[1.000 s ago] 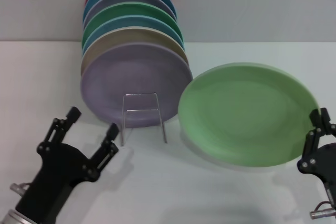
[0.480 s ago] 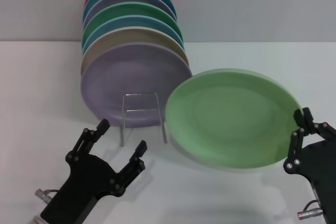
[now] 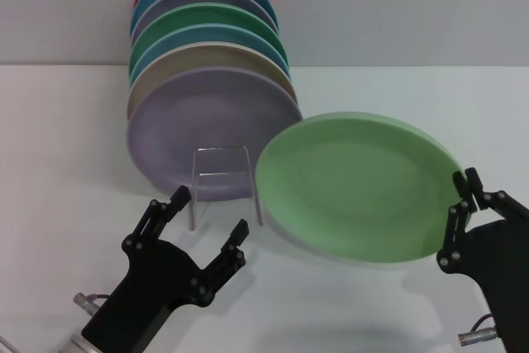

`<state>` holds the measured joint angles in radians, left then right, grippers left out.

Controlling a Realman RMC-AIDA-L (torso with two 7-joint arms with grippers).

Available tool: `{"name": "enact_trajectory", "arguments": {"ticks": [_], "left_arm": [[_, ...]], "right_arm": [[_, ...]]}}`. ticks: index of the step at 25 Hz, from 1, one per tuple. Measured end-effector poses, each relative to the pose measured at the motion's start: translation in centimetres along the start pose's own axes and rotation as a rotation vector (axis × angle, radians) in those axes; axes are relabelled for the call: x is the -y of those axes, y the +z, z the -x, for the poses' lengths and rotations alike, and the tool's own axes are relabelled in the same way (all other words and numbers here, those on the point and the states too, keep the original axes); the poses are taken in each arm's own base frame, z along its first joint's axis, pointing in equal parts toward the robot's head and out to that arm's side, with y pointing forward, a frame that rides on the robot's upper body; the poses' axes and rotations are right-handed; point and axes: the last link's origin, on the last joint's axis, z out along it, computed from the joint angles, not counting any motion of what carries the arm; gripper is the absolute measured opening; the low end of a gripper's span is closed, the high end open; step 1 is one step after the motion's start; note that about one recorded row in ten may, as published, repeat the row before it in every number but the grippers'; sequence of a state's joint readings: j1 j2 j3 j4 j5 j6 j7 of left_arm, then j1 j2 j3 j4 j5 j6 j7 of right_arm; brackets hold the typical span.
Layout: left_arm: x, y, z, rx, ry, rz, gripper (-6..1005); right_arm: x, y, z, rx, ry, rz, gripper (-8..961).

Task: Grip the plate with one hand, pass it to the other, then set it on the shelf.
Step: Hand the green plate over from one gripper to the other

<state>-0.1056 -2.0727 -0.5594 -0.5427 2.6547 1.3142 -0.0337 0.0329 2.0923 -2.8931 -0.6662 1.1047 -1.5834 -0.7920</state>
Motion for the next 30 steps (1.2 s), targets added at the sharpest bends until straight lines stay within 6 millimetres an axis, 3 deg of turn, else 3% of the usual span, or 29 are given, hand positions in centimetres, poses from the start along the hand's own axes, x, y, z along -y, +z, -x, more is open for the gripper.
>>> {"name": "enact_trajectory", "arguments": {"ticks": [30], "left_arm": [[-0.2, 2.0, 0.2, 0.058, -0.046, -0.017, 843]], "right_arm": [[-1.9, 0.3, 0.9, 0.026, -0.086, 0.090, 18]]}}
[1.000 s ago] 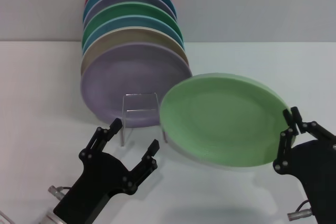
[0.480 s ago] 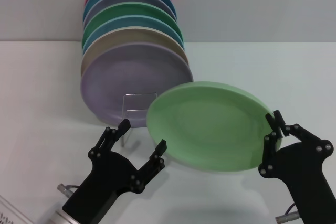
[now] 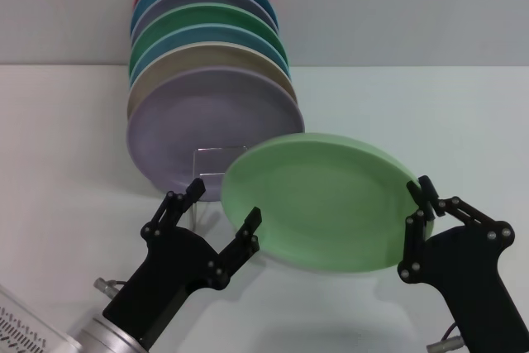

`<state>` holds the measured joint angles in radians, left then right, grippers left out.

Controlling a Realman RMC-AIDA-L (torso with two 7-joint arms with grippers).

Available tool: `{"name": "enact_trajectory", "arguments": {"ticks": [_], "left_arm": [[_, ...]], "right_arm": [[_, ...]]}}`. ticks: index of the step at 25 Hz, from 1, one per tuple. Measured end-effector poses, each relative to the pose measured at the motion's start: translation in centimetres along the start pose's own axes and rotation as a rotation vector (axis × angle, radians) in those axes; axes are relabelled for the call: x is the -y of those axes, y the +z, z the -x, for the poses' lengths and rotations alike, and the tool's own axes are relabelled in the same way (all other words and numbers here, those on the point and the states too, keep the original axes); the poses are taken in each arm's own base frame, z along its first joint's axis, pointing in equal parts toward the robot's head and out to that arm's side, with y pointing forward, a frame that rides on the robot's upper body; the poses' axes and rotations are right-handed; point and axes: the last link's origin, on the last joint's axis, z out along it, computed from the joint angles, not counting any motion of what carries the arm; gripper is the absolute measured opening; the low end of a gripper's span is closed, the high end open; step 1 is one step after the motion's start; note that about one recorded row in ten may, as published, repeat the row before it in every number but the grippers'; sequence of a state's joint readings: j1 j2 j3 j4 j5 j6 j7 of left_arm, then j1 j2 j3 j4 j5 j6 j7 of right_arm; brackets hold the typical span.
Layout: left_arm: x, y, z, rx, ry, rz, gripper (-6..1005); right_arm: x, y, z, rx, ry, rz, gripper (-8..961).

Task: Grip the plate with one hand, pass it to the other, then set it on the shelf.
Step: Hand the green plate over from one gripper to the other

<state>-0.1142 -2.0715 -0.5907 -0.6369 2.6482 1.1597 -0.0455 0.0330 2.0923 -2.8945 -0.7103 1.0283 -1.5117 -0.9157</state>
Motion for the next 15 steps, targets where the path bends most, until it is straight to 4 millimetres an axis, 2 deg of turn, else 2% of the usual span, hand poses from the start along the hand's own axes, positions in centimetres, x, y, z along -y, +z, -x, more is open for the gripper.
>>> {"name": "enact_trajectory", "arguments": {"ticks": [15], "left_arm": [[0.66, 0.30, 0.12, 0.010, -0.017, -0.036, 843]], "right_arm": [[-0.23, -0.34, -0.01, 0.004, -0.028, 0.020, 19]]}}
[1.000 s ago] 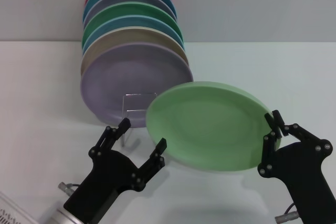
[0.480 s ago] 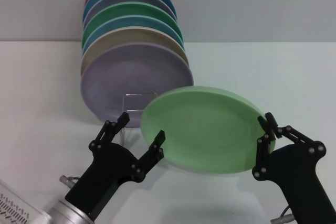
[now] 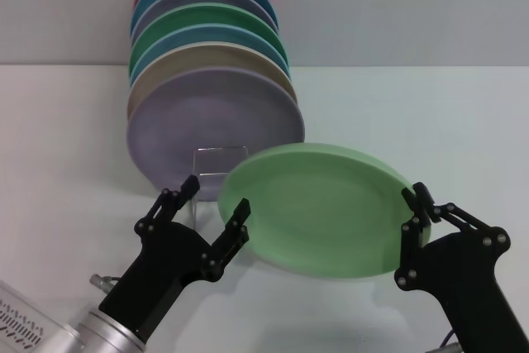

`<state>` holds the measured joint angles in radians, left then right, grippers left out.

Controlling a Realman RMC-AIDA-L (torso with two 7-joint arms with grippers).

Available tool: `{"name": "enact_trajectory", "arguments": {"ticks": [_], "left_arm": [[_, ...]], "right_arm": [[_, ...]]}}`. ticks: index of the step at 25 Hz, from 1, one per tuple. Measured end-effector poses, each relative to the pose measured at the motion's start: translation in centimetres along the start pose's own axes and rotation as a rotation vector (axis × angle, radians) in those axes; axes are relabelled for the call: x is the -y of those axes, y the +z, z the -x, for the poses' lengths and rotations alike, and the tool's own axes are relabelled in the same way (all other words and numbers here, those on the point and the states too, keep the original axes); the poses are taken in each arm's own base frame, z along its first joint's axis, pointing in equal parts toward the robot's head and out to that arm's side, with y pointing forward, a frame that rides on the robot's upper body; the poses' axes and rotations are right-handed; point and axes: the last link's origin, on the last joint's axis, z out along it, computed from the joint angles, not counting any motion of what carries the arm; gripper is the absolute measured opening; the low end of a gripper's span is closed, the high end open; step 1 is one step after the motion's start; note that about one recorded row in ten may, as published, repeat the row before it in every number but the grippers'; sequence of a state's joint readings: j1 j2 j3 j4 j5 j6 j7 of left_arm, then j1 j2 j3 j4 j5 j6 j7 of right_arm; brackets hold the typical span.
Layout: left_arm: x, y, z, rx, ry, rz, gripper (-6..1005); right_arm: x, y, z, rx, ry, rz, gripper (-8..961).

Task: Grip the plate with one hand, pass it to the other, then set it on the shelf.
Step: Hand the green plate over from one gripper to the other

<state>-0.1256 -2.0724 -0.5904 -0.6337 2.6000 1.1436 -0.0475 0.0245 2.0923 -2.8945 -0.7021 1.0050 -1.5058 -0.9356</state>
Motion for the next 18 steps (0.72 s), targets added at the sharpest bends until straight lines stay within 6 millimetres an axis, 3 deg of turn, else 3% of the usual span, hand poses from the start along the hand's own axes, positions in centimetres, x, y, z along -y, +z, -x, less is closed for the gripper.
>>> {"name": "enact_trajectory", "arguments": {"ticks": [8, 18], "left_arm": [[-0.2, -0.2, 0.2, 0.009, 0.002, 0.008, 658], [-0.9, -0.3, 0.3, 0.014, -0.001, 0.036, 651]], "right_arm": [[0.1, -0.4, -0.1, -0.009, -0.005, -0.008, 17], [0.4, -1.3, -0.5, -0.031, -0.022, -0.015, 19]]}}
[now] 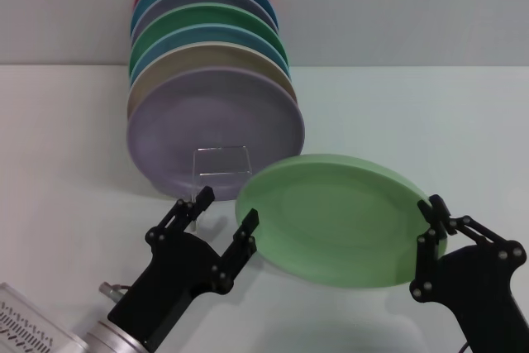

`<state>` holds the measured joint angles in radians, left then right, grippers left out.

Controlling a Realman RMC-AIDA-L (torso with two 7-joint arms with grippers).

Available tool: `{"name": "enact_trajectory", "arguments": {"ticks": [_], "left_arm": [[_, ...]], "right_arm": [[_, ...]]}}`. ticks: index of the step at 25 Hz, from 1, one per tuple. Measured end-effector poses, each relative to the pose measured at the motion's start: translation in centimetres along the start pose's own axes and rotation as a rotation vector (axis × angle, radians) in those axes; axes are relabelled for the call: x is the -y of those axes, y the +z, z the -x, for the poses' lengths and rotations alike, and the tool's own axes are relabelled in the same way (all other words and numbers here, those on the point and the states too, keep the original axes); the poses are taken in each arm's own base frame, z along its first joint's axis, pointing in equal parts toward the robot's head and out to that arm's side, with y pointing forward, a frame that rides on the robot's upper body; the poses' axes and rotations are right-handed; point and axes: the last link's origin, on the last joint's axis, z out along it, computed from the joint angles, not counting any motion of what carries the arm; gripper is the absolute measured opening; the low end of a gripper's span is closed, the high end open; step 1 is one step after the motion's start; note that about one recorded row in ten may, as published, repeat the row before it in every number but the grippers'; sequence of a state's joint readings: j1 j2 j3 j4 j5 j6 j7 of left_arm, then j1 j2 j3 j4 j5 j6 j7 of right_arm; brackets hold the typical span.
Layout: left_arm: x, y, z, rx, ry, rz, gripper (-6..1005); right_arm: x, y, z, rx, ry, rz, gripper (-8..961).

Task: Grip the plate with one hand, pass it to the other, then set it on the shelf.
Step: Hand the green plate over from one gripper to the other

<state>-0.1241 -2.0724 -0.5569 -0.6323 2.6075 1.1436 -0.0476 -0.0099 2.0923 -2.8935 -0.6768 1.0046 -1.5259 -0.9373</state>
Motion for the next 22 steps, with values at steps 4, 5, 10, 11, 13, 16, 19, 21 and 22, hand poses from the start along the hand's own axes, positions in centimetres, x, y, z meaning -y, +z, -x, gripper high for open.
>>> {"name": "enact_trajectory", "arguments": {"ticks": [4, 5, 10, 11, 13, 16, 19, 21, 22], "left_arm": [[-0.2, 0.1, 0.0, 0.000, 0.001, 0.011, 651], [-0.2, 0.2, 0.0, 0.000, 0.003, 0.016, 651], [-0.3, 0.6, 0.0, 0.003, 0.008, 0.029, 652], [-0.3, 0.6, 0.0, 0.003, 0.008, 0.029, 652], [-0.3, 0.8, 0.0, 0.003, 0.010, 0.033, 652], [-0.2, 0.8, -0.1, 0.004, 0.011, 0.035, 652], [-0.2, 0.9, -0.1, 0.003, 0.013, 0.038, 652], [-0.2, 1.0, -0.1, 0.003, 0.015, 0.039, 651], [-0.2, 1.0, -0.1, 0.002, 0.015, 0.039, 648]], "right_arm": [[0.1, -0.1, -0.1, -0.001, -0.005, -0.002, 18], [0.1, -0.1, -0.1, -0.002, -0.006, -0.002, 18], [0.1, -0.2, -0.1, -0.003, -0.007, -0.002, 18], [0.1, -0.2, -0.1, -0.002, -0.007, -0.002, 18], [0.1, -0.2, -0.1, -0.001, -0.007, -0.001, 18], [0.1, -0.2, -0.1, -0.001, -0.006, -0.001, 19], [0.1, -0.2, -0.1, 0.003, -0.002, -0.005, 19], [0.2, -0.2, 0.0, 0.006, 0.001, -0.010, 19], [0.2, -0.2, 0.0, 0.007, 0.001, -0.011, 19]]}}
